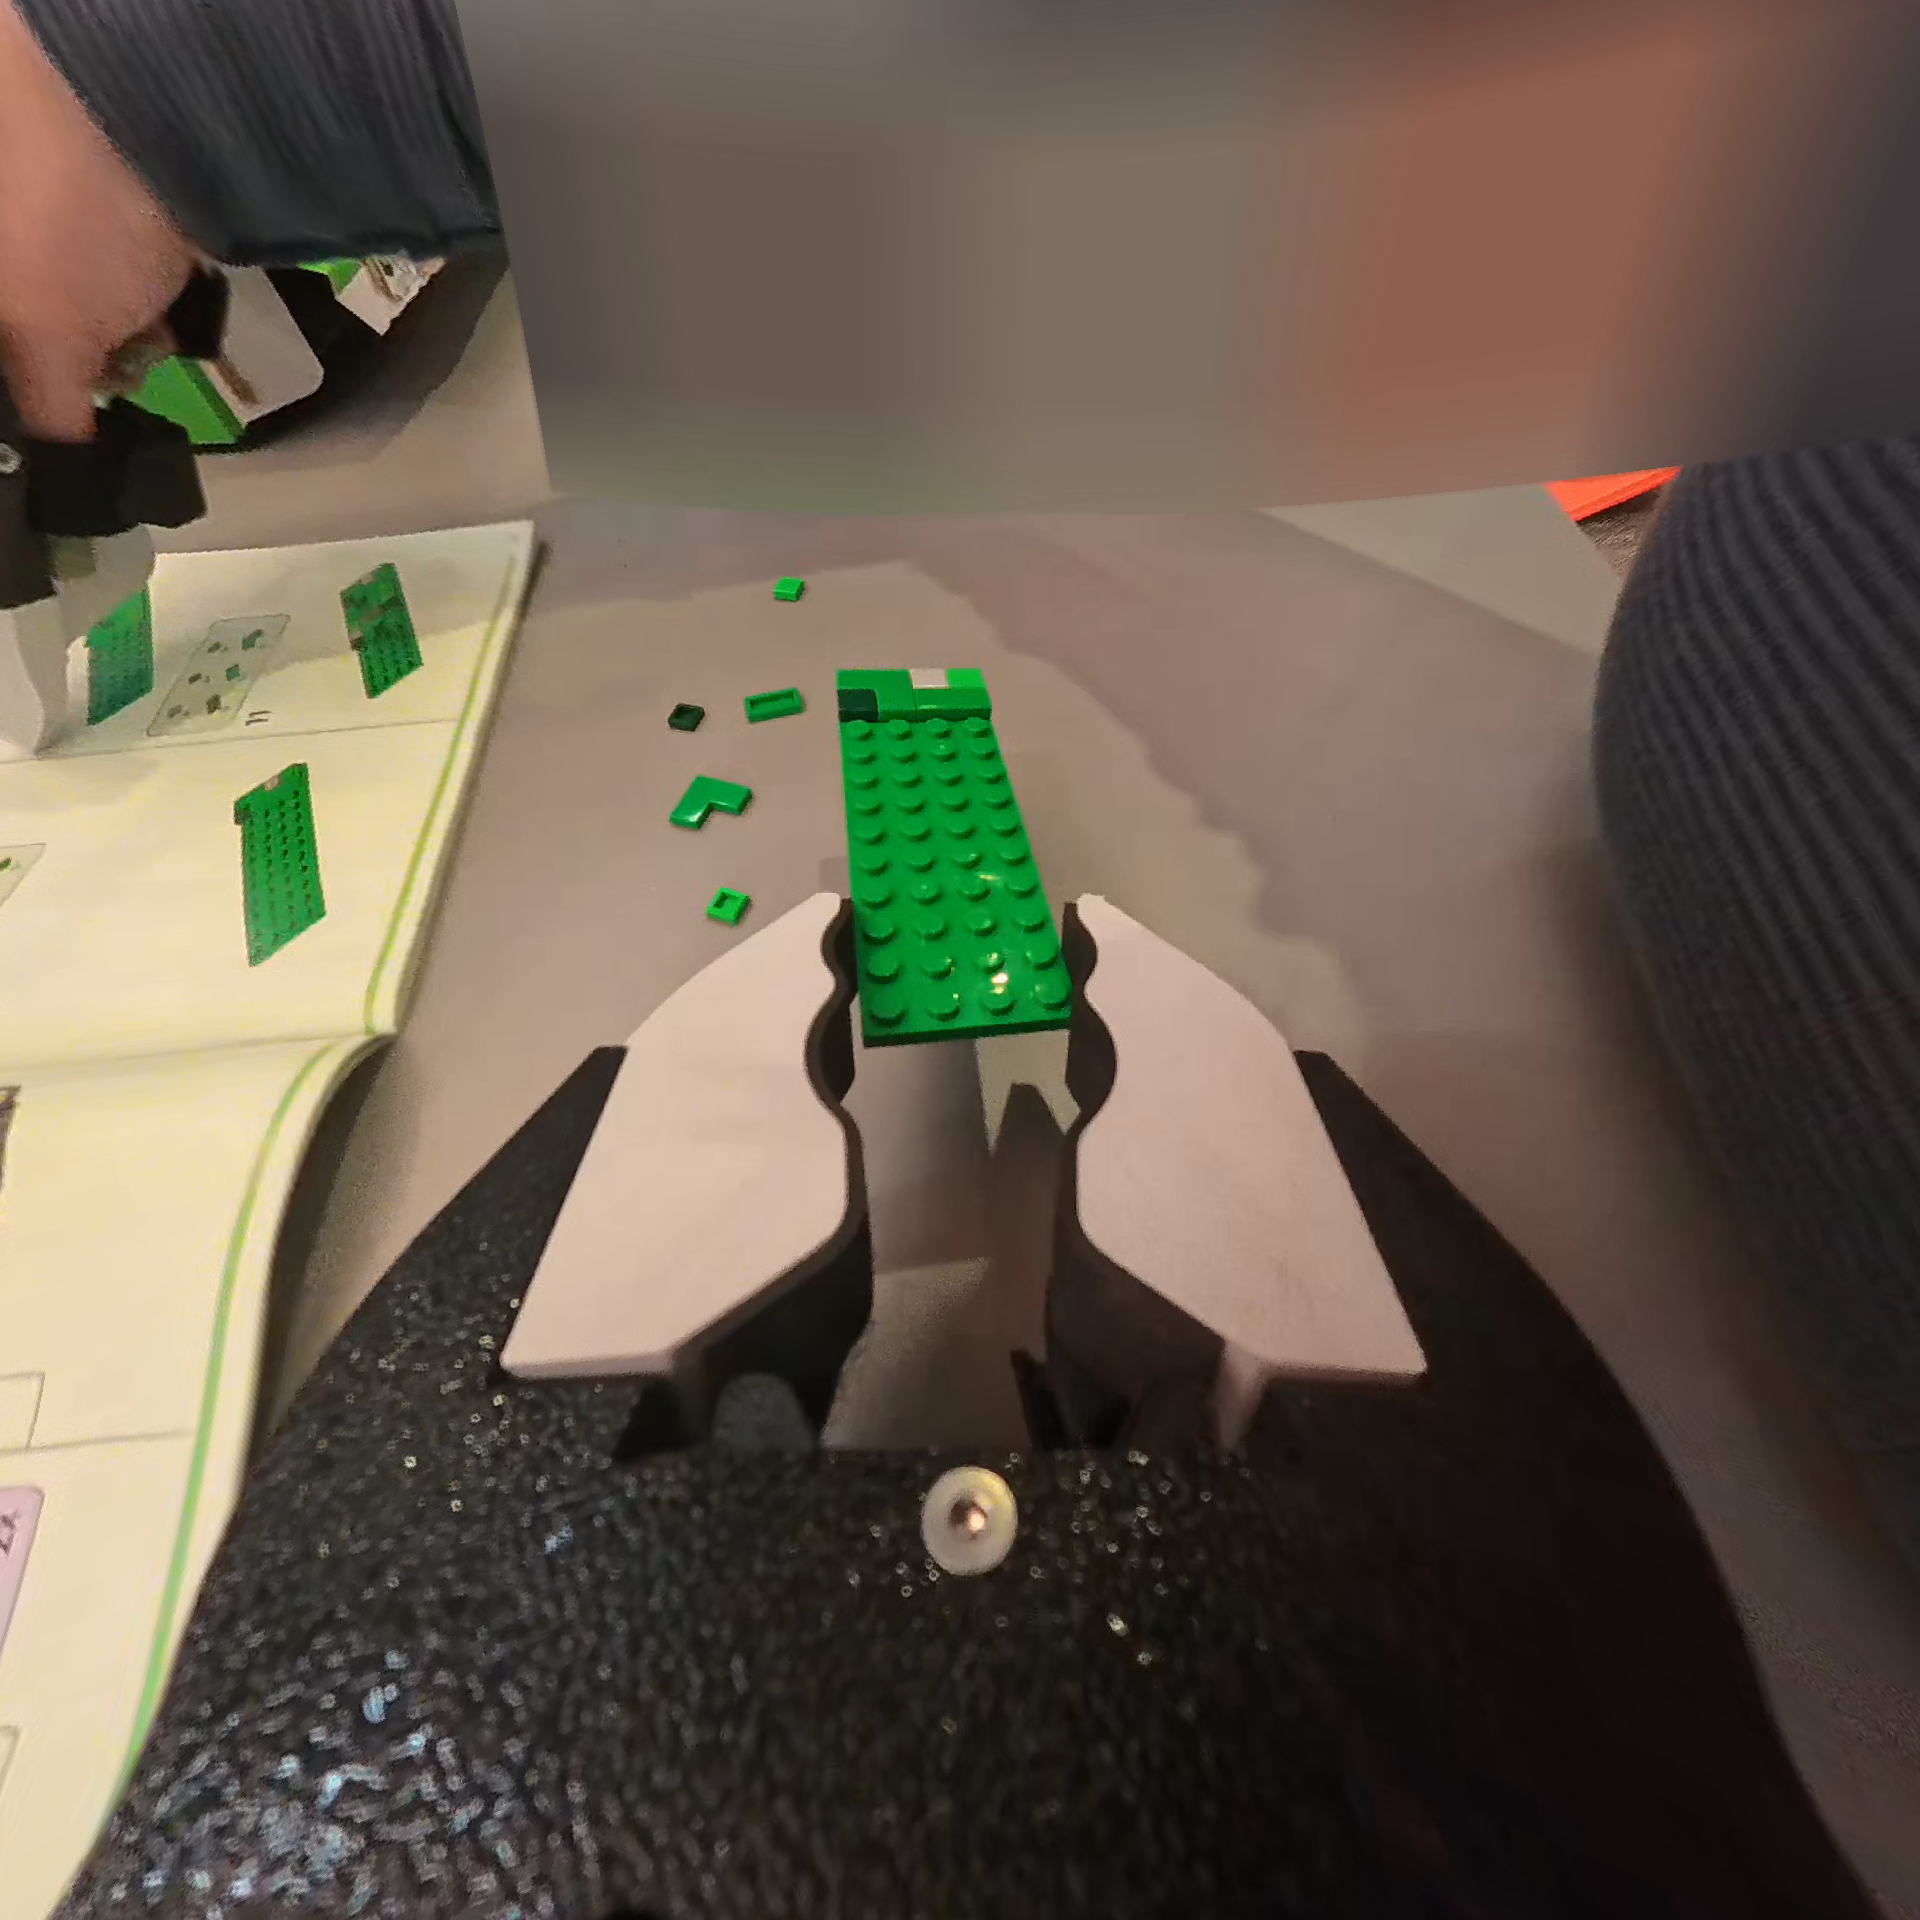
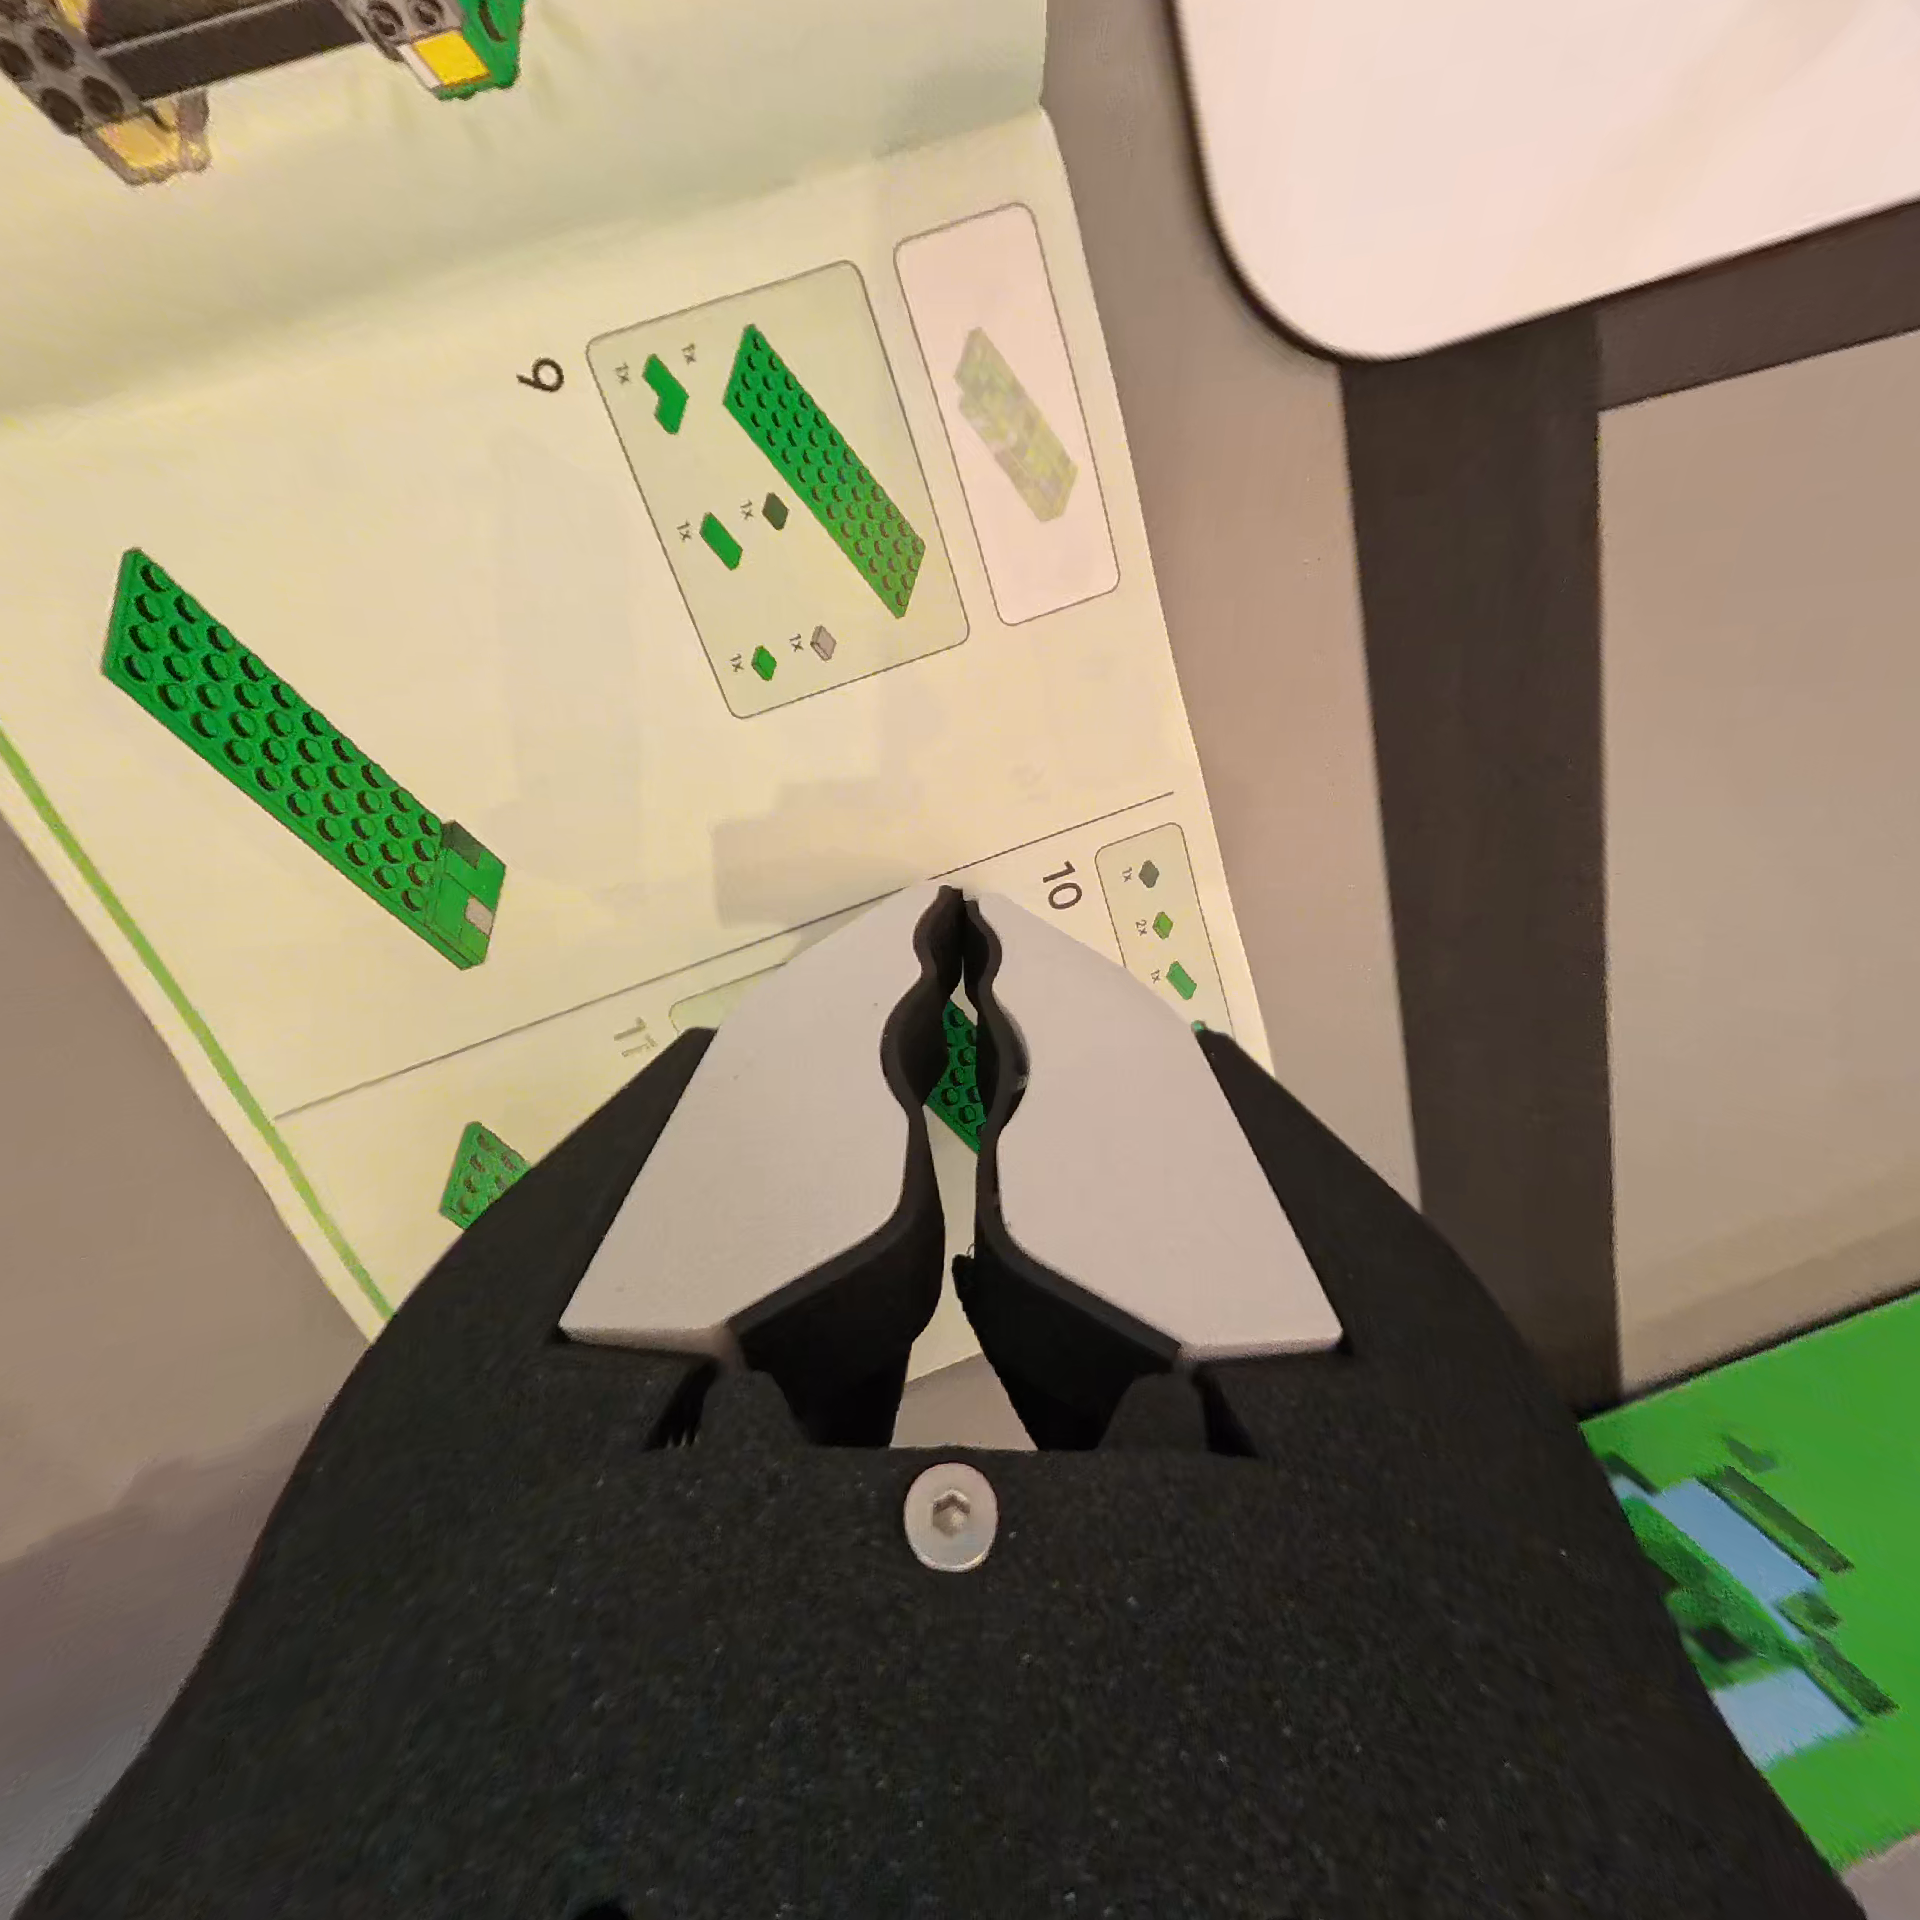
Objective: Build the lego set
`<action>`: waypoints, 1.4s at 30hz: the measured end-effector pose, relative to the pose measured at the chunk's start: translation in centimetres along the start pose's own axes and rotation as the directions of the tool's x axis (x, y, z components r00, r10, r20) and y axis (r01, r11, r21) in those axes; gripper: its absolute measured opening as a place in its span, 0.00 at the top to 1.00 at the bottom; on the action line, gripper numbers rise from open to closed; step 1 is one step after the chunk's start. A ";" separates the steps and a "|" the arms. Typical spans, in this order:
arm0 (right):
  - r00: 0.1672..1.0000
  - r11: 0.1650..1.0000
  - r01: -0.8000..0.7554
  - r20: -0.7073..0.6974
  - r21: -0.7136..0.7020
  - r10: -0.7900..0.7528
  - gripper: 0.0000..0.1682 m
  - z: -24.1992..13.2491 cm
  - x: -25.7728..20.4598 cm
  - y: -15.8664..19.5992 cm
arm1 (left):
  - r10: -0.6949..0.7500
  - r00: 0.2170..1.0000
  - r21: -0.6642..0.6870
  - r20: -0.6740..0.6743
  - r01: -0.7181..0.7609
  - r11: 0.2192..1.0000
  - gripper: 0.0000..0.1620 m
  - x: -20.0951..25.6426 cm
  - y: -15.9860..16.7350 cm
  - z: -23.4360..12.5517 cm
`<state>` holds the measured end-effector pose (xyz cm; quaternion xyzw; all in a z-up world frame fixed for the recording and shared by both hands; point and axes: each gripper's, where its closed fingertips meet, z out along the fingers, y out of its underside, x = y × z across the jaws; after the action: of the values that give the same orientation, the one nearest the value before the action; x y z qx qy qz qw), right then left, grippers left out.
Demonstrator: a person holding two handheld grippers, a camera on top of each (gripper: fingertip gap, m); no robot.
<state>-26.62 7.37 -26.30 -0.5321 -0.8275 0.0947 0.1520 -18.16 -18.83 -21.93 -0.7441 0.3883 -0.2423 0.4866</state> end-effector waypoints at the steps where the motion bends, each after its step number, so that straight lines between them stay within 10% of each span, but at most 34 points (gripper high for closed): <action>1: 1.000 1.000 0.006 0.009 0.011 -0.007 1.00 -0.1 -0.7 -0.1 | -0.003 1.000 0.003 0.000 0.003 1.000 0.77 0.0 0.0 0.0; 11: 1.000 0.979 0.000 -0.017 0.204 0.004 1.00 -1.0 -6.8 -2.0 | -0.020 1.000 0.037 0.016 0.019 0.999 0.77 -0.4 -0.6 0.0; 17: 0.922 0.764 -0.252 -0.093 0.594 0.377 1.00 -7.4 -5.2 0.8 | -0.090 0.994 0.113 0.056 0.083 0.990 0.77 -1.8 -2.0 0.8; 42: 0.964 0.901 -0.126 -0.165 0.415 0.210 1.00 -3.8 -5.2 4.2 | -0.129 0.989 0.107 0.077 0.120 0.987 0.77 -3.3 -2.6 2.6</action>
<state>-19.72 4.39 -24.83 -0.5662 -0.7212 0.2195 0.3335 -17.31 -14.19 -20.56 -0.7505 0.3073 -0.2603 0.5239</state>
